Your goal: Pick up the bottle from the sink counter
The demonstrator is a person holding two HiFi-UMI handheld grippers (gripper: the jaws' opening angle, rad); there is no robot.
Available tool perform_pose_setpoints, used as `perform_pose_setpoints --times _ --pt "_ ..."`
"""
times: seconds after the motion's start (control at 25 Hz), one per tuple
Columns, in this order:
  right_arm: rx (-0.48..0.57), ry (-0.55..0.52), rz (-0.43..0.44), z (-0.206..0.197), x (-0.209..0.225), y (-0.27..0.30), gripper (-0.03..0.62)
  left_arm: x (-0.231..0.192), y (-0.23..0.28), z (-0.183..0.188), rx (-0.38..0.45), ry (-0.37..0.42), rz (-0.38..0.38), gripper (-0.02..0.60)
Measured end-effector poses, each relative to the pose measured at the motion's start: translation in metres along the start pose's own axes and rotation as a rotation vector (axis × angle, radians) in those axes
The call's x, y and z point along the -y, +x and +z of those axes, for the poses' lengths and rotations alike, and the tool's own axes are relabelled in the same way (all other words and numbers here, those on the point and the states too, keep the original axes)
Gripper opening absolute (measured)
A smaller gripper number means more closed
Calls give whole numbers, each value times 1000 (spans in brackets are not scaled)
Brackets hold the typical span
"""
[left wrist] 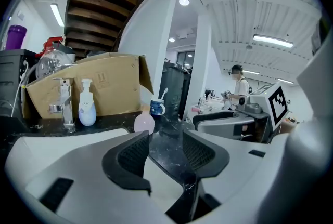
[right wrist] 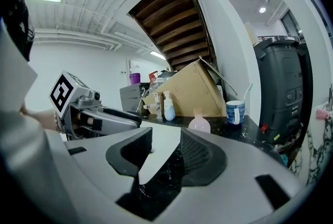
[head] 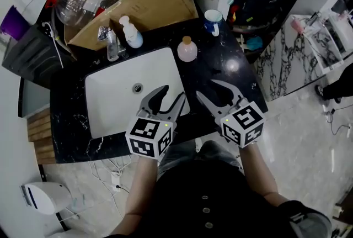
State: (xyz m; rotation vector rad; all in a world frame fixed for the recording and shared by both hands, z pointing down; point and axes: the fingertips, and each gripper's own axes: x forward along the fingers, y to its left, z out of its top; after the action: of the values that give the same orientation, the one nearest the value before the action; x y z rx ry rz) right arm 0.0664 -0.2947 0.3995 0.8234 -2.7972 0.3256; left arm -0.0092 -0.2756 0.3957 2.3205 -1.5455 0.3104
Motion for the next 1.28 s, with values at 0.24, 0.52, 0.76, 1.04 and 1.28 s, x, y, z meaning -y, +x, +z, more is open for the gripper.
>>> perform_pose_setpoints --times 0.24,0.52,0.76,1.04,1.28 --pt "-33 1 -18 -9 3 8 170 -4 11 5 6 14 -35 198" --pt "-73 12 -48 -11 15 21 187 -15 31 6 -21 -3 -70 198" --pt "-105 22 -44 -10 20 33 187 -14 44 2 -79 48 -159 198" --pt "-129 -12 -12 -7 26 45 199 -21 57 5 -109 152 -191 211" --pt "-172 -42 -8 -7 35 55 209 -26 69 10 -121 230 -236 244"
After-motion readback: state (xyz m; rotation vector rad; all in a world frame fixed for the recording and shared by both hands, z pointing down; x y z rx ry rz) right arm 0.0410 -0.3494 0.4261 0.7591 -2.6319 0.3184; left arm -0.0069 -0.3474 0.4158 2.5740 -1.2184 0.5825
